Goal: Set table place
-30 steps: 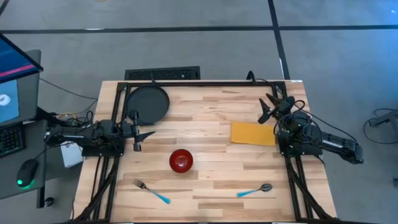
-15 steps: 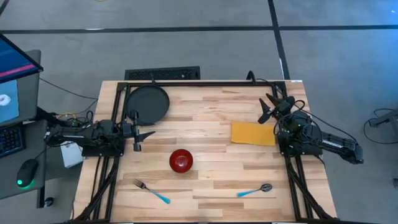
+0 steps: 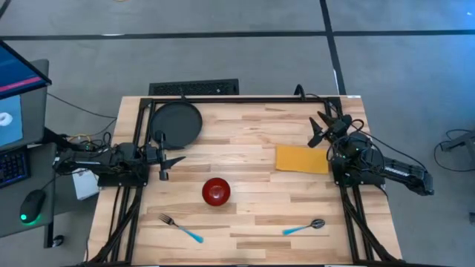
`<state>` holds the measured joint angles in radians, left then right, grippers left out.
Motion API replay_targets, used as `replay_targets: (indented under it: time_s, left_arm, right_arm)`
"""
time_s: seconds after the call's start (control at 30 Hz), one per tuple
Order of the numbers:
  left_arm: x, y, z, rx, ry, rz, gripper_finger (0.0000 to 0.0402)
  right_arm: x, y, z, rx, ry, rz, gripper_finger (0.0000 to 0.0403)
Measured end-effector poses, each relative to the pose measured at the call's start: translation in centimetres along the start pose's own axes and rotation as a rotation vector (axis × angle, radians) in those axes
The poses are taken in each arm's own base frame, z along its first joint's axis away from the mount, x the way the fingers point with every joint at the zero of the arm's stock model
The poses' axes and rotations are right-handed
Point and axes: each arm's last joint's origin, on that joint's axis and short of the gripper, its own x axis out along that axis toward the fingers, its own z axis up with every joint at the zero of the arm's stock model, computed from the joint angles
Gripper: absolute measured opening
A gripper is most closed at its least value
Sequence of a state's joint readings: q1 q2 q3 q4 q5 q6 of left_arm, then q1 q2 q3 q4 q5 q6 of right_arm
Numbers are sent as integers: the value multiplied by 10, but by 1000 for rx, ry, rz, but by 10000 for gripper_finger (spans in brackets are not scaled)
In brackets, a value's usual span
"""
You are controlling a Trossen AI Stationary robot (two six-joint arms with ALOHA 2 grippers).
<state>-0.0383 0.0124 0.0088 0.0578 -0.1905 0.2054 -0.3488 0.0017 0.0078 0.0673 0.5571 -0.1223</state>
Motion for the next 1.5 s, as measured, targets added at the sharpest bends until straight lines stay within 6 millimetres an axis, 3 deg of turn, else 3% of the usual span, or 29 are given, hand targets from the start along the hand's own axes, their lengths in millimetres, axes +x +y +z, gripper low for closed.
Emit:
replay_targets:
  time_s: [0.4, 1.0, 1.27, 1.5]
  left_arm:
    - [0, 0, 0, 0, 0, 0, 148]
    - [0, 0, 0, -1, -3, 1, 148]
    - [0, 0, 0, -1, -4, 1, 148]
    - [0, 0, 0, -11, -3, 1, 148]
  right_arm:
    - [0, 0, 0, 1, 0, 0, 221]
    - [-1, 0, 9, 139, -81, 37, 221]
    - [1, 3, 53, 161, -100, 99, 221]
    - [19, 17, 95, 129, -44, 152, 221]
